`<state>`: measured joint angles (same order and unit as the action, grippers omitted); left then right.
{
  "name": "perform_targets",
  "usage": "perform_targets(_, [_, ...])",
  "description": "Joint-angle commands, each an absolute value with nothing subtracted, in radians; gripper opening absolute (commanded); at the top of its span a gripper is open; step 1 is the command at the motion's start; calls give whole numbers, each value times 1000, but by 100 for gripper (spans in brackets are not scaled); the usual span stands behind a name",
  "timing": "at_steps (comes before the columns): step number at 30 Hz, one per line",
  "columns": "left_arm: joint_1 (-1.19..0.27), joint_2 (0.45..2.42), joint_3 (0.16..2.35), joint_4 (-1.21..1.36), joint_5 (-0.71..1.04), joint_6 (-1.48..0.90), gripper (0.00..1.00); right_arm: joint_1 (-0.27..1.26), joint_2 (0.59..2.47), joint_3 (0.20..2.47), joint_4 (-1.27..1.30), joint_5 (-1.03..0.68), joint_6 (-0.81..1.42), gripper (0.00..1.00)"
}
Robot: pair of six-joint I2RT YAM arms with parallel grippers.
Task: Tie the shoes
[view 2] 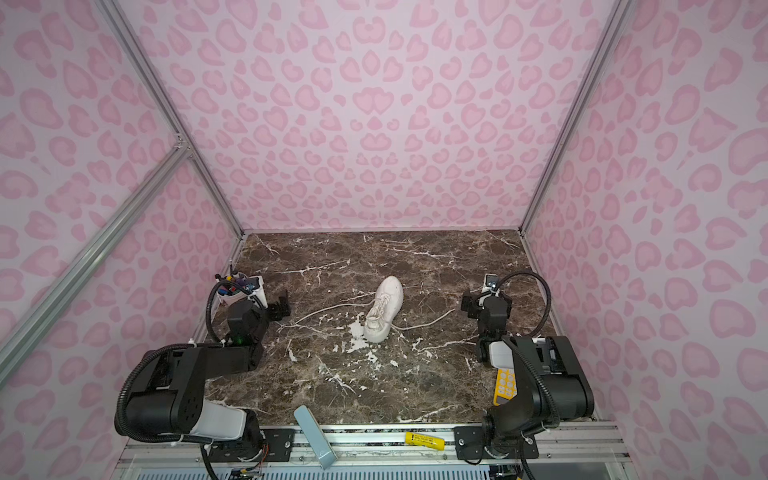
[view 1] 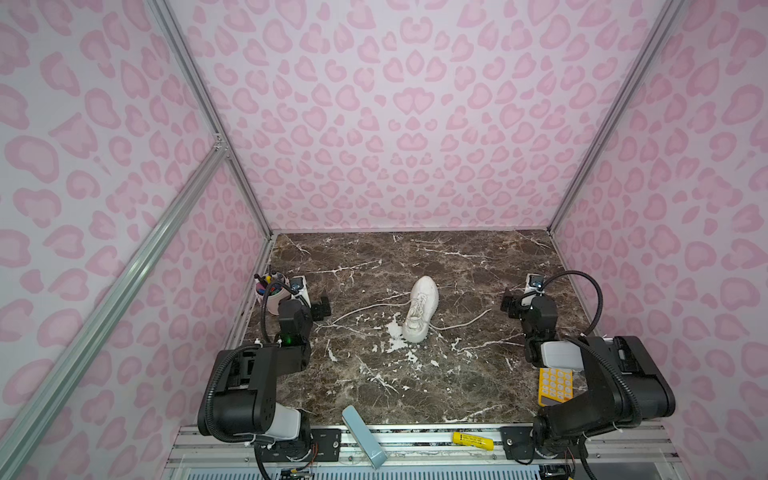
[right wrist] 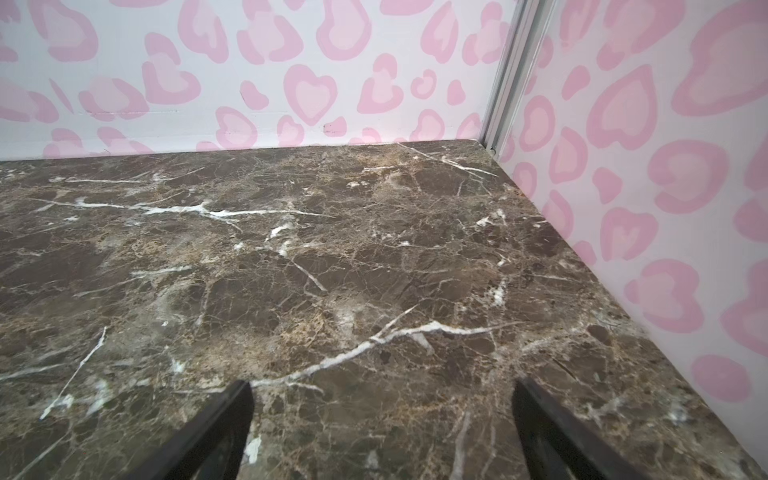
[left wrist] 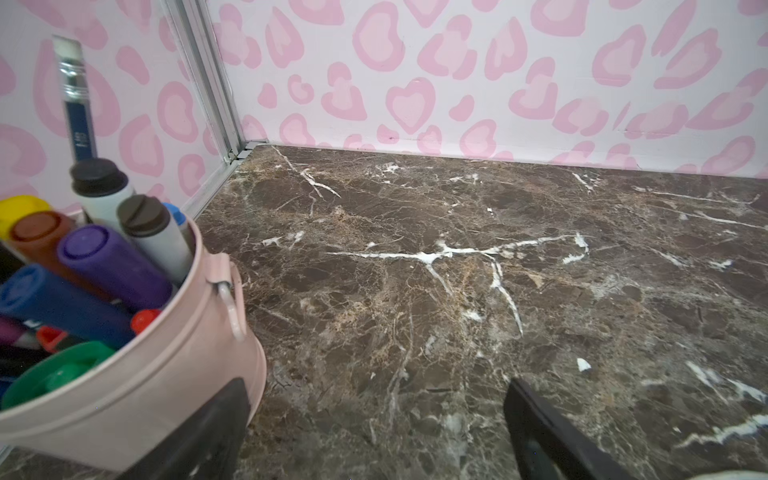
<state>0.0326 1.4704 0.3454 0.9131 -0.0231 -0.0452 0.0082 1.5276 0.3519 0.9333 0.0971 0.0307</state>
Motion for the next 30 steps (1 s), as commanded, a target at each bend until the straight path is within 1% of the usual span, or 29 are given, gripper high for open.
perform_targets(1, [32,1465,349,931,-16,-46,97,9,1534,354,936,94,23,99])
perform_targets(28, [33,1463,343,940,-15,-45,97,10,1527,347,954,93,16,99])
perform_targets(30, [31,1440,373,865,-42,-54,97,24,1492,345,951,115,4,99])
